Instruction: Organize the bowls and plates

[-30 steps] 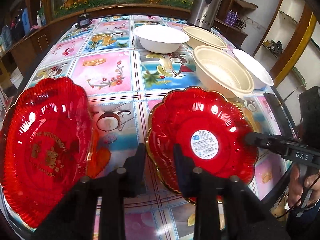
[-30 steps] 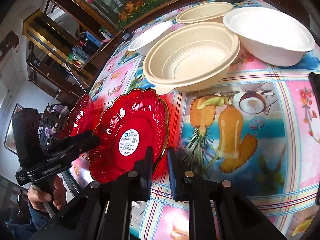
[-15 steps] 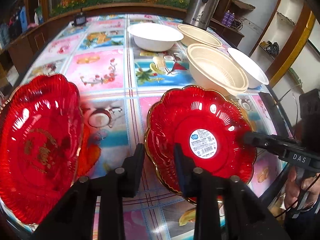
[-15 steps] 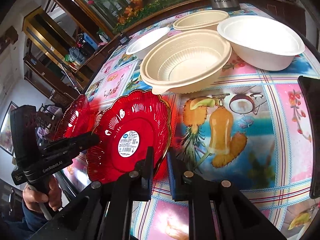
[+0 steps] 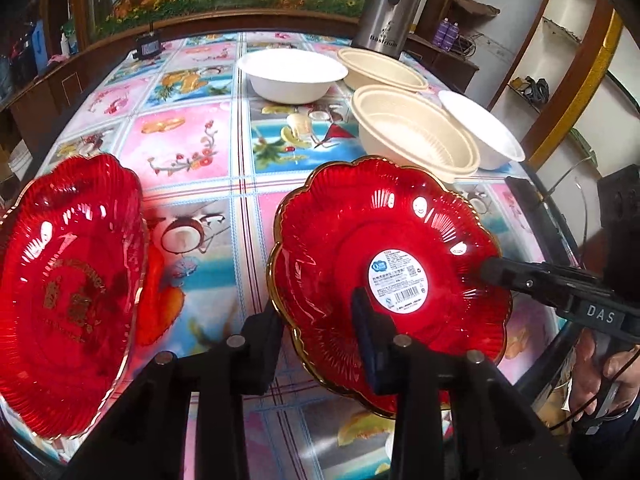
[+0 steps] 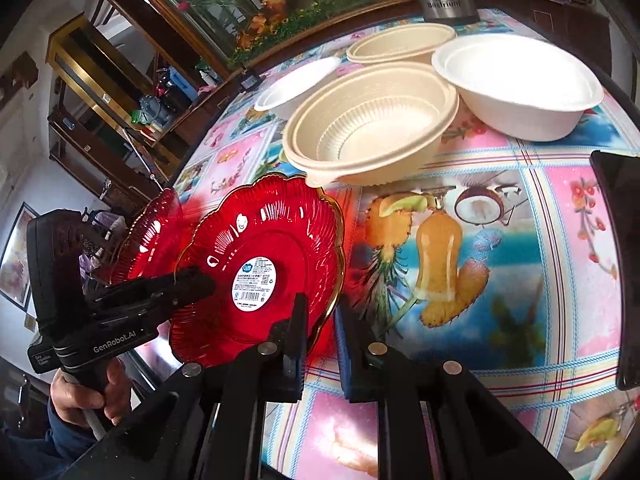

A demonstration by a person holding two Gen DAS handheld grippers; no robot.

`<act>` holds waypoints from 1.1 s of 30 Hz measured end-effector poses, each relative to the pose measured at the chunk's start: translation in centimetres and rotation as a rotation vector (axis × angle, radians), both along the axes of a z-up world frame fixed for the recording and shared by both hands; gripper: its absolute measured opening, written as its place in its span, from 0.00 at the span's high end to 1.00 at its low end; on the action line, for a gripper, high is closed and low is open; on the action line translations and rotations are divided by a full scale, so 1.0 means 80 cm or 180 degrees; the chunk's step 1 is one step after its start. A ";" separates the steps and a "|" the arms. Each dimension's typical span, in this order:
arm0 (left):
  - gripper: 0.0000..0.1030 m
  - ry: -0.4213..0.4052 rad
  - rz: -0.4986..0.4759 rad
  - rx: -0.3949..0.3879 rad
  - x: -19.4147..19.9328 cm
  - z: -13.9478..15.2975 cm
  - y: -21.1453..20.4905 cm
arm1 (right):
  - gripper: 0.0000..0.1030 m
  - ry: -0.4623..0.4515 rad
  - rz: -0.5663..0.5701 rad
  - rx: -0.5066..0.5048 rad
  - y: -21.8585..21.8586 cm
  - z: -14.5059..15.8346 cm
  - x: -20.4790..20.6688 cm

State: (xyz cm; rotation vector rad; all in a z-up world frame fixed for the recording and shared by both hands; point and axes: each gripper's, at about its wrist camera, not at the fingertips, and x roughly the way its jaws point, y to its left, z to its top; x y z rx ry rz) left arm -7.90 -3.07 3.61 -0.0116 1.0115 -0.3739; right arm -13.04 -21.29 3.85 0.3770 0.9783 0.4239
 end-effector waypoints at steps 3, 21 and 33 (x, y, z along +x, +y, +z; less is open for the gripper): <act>0.69 -0.0072 0.0013 0.0006 -0.008 0.011 0.006 | 0.86 -0.0032 0.0021 -0.0006 0.005 0.007 -0.003; 0.69 -0.0394 0.0699 -0.0168 -0.022 0.065 0.132 | 0.86 -0.0409 0.0552 -0.0125 0.117 0.071 0.038; 0.69 -0.0214 0.1415 -0.0200 -0.016 0.033 0.251 | 0.86 -0.0286 0.1037 -0.0362 0.265 0.045 0.091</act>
